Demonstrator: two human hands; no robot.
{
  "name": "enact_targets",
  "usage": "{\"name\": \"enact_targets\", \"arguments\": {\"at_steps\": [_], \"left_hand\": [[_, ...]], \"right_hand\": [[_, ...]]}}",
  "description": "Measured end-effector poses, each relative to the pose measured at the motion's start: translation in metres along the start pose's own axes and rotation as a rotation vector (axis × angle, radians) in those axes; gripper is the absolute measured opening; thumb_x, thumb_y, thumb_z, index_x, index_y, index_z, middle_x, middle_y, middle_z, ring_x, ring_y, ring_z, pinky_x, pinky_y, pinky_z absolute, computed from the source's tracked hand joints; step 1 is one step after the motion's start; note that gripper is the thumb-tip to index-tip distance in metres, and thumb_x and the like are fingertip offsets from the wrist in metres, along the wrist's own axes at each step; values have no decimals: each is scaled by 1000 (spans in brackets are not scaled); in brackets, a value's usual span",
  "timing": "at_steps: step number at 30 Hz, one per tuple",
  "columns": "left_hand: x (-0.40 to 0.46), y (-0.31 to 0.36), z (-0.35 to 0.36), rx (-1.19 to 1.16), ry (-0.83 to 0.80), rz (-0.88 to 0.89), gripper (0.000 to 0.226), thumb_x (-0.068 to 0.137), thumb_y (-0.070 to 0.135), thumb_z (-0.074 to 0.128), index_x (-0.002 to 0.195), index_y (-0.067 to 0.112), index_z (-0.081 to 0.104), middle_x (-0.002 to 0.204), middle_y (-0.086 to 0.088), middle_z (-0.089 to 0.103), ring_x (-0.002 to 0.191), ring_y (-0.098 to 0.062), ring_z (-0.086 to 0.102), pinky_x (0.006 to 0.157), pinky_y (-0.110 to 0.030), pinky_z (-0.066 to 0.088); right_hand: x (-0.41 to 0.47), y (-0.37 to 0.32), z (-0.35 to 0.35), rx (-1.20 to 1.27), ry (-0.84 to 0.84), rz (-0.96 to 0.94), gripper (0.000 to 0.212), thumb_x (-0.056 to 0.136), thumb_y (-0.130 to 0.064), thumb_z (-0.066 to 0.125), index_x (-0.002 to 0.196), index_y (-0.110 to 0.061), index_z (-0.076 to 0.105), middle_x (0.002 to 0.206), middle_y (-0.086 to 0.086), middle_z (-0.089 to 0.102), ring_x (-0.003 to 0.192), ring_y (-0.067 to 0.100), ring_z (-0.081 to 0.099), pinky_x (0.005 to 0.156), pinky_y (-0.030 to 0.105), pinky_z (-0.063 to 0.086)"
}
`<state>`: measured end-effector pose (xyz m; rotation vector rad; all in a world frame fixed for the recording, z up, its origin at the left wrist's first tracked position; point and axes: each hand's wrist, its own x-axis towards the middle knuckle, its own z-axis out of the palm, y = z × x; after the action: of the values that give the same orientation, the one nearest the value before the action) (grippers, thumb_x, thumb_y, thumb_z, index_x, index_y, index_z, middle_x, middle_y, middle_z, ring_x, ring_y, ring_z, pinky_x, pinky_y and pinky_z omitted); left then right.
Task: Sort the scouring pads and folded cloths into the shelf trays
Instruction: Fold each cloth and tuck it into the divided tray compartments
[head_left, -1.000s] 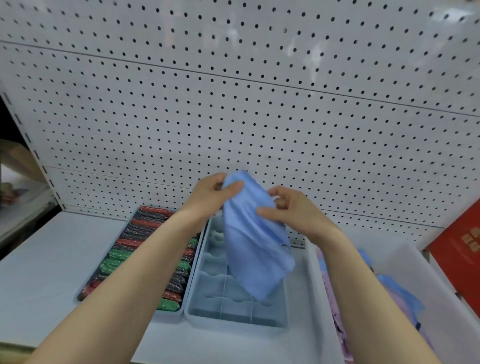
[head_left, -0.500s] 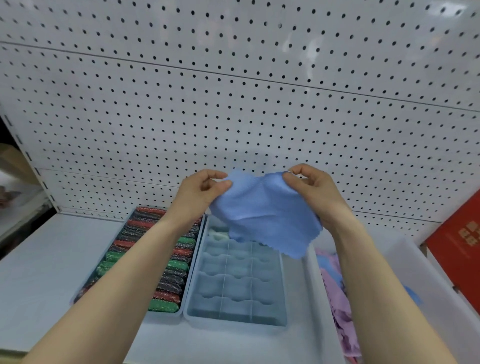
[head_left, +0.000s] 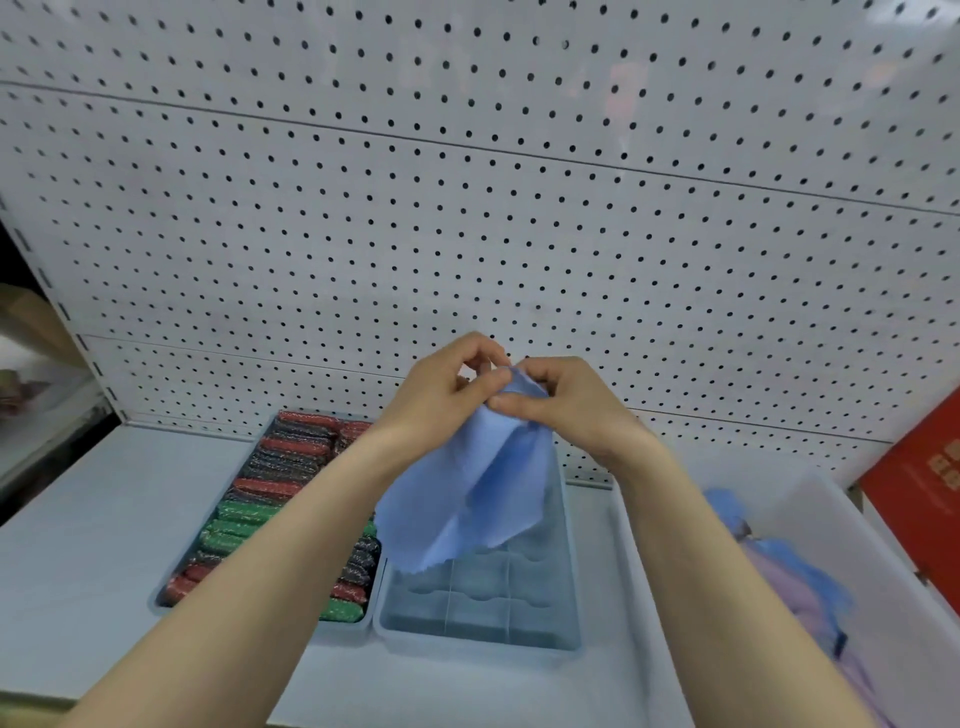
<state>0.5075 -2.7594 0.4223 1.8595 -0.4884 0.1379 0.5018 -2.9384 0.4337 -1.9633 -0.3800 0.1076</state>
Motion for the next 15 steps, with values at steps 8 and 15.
{"name": "enact_targets", "arguments": {"at_steps": [8, 15], "left_hand": [[-32, -53, -30, 84, -123, -215, 13, 82, 28, 77, 80, 17, 71, 73, 5, 65, 63, -13, 54, 66, -26, 45], [-32, -63, -42, 137, 250, -285, 9, 92, 26, 65, 85, 29, 70, 71, 9, 63, 47, -1, 42, 54, -24, 37]], "right_hand": [[-5, 10, -40, 223, 396, 33, 37, 94, -26, 65, 58, -19, 57, 60, -5, 49, 56, 11, 43, 55, 20, 34], [-26, 4, -55, 318, -96, 128, 23, 96, -34, 60, 95, -19, 77, 94, 1, 75, 84, 15, 71, 70, 23, 54]]}}
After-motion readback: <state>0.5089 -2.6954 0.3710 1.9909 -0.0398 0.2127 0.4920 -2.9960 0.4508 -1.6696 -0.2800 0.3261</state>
